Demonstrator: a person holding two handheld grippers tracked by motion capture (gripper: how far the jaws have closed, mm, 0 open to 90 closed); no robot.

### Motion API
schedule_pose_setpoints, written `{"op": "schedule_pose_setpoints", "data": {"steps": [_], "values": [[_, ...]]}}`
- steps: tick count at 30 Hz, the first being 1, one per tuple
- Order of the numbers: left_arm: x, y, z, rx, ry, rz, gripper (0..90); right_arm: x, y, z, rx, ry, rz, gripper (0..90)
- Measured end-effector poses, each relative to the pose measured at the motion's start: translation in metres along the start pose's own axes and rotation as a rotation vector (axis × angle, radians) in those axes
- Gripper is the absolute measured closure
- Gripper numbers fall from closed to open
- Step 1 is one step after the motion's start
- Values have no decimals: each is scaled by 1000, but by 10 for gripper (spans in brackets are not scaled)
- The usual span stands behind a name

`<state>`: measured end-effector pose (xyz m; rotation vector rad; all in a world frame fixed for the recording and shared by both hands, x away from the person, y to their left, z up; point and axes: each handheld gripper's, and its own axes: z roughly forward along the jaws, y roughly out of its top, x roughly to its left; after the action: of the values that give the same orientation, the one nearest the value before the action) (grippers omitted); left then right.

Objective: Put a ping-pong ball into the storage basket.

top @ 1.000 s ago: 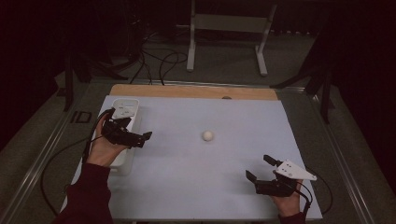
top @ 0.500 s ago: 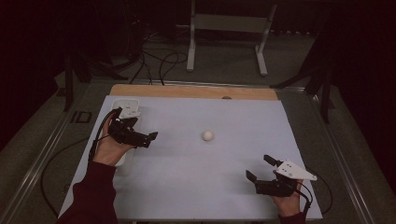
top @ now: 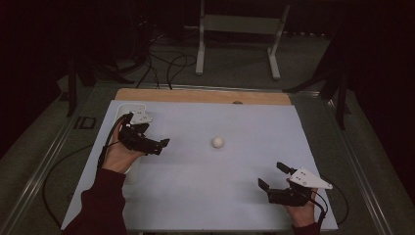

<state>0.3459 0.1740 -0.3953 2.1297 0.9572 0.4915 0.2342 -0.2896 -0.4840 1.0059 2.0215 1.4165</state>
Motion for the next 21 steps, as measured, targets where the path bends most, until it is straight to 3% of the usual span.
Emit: {"op": "schedule_pose_setpoints", "data": {"steps": [21], "values": [[-9, 8, 11, 1, -24, 23, 1, 0, 0, 1, 3, 0, -2, 78]]}}
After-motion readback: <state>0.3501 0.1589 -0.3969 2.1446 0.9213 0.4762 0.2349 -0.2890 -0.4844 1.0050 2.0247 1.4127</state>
